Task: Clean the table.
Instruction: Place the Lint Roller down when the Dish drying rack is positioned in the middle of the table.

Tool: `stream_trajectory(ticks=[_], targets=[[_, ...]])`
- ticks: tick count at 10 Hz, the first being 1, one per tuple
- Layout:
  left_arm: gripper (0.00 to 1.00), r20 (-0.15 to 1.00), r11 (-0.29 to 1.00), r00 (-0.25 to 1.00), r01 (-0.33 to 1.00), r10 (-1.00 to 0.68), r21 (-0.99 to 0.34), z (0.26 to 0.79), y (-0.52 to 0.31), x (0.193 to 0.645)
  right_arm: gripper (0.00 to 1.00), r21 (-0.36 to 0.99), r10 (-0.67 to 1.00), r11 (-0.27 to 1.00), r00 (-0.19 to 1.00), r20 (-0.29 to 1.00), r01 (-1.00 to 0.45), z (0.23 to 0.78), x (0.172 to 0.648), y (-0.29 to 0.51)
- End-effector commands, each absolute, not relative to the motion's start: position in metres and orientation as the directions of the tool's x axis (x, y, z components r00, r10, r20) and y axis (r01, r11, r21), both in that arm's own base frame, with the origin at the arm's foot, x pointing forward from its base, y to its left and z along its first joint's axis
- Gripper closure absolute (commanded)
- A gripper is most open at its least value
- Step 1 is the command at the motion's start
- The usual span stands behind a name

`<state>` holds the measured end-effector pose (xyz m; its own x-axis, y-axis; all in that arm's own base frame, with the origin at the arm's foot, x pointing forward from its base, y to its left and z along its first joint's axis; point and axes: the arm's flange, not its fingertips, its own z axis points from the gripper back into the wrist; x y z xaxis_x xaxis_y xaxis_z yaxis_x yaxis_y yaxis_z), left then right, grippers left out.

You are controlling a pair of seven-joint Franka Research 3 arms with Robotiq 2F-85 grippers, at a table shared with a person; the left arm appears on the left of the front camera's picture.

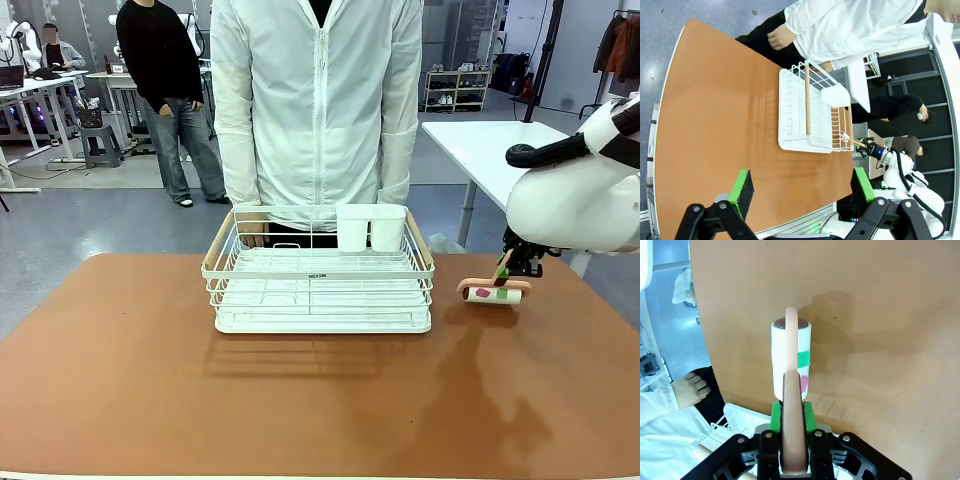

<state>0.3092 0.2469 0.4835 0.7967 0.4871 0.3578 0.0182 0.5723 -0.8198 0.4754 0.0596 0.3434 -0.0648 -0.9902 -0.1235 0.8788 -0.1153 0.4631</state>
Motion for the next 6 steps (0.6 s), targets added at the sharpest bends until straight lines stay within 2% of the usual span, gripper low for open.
stream_trajectory(ticks=[1, 3, 5, 6], targets=[[0.0, 0.373, 0.566, 0.794, 0.044, 0.48, -0.823, 0.4842, 0.2483, 0.3073, 0.79, 0.478, -0.991, -0.097, -0.042, -0.123, 0.873, 0.3419, 0.4772, 0.065], [0.0, 0.373, 0.566, 0.794, 0.044, 0.48, -0.823, 0.4842, 0.2483, 0.3073, 0.79, 0.465, -0.993, -0.09, -0.041, -0.113, 0.881, 0.3405, 0.4742, 0.0647], [0.0, 0.373, 0.566, 0.794, 0.044, 0.48, -0.823, 0.4842, 0.2483, 0.3073, 0.47, 0.453, -0.994, -0.078, -0.035, -0.104, 0.888, 0.3413, 0.4712, 0.0655], [0.0, 0.373, 0.566, 0.794, 0.044, 0.48, -0.823, 0.4842, 0.2483, 0.3073, 0.26, 0.444, -0.995, -0.073, -0.035, -0.094, 0.893, 0.3421, 0.469, 0.0661]])
